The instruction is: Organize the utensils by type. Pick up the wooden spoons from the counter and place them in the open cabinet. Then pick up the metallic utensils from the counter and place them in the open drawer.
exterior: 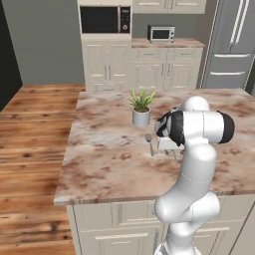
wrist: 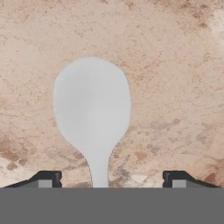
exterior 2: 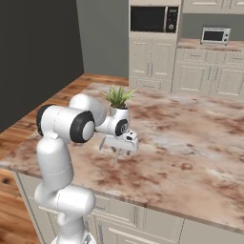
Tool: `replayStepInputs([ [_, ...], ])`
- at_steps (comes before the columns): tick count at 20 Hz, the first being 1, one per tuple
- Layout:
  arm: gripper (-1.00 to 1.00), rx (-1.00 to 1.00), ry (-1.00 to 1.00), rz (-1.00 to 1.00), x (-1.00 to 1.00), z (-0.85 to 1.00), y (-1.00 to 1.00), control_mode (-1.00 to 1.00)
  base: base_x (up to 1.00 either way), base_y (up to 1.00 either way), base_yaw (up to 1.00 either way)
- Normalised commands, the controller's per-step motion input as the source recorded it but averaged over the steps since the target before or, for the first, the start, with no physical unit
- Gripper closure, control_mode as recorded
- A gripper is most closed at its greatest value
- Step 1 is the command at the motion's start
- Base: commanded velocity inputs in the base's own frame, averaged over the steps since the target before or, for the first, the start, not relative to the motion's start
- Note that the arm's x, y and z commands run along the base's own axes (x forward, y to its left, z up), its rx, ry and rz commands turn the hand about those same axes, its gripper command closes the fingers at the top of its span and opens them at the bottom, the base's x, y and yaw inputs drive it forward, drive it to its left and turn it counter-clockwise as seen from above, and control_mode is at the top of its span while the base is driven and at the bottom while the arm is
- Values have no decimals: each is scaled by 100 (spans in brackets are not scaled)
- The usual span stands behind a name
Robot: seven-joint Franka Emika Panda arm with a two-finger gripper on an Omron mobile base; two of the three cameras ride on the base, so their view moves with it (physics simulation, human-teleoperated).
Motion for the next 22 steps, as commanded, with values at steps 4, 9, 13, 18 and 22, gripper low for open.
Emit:
replayStepInputs([
  [4, 100, 0, -2, 0, 0, -32, 2, -100, 0, 0, 0],
  [9, 100, 0, -2, 0, 0, -30, 0, -100, 0, 0, 0],
  [13, 100, 2, -6, 0, 0, -12, -12, -100, 0, 0, 0],
  [18, 100, 13, -4, 0, -2, 16, -12, -100, 0, 0, 0],
  [22, 100, 15, -14, 0, -16, 63, -2, -100, 0, 0, 0],
])
